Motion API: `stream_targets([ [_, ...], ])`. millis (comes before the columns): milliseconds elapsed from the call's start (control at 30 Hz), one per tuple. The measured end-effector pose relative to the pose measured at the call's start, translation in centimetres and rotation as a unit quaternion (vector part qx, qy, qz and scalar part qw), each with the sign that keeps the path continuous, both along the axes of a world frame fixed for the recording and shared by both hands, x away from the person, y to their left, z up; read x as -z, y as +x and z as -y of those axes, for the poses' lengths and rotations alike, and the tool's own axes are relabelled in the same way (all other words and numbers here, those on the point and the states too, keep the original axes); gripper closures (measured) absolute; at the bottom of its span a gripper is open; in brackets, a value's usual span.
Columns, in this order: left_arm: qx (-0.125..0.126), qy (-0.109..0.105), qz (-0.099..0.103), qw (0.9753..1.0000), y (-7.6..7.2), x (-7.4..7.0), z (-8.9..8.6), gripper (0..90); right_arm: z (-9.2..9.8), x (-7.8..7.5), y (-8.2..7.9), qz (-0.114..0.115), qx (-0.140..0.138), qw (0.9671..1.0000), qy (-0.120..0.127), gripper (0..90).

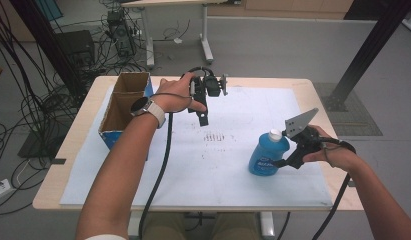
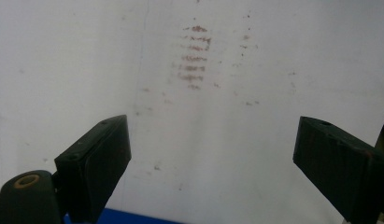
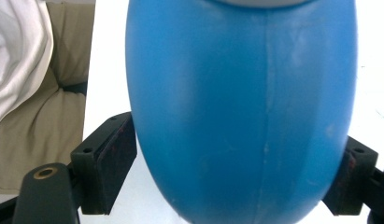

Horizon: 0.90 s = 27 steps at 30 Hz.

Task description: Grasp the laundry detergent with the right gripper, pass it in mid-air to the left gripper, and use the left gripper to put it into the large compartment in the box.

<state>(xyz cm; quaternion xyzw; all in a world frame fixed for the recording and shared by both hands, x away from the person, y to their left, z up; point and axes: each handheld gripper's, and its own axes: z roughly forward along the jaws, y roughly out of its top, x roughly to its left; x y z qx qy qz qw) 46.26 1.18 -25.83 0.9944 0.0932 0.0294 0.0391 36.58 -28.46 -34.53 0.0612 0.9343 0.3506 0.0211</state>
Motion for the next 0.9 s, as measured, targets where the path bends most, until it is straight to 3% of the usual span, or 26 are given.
stream_targets([
  [900,-0.003,-0.002,0.001,1.0000,0.01,0.26,-0.06,11.5,0.29,0.86,-0.02,0.003,0.002,0.9998,0.017,20.7],
])
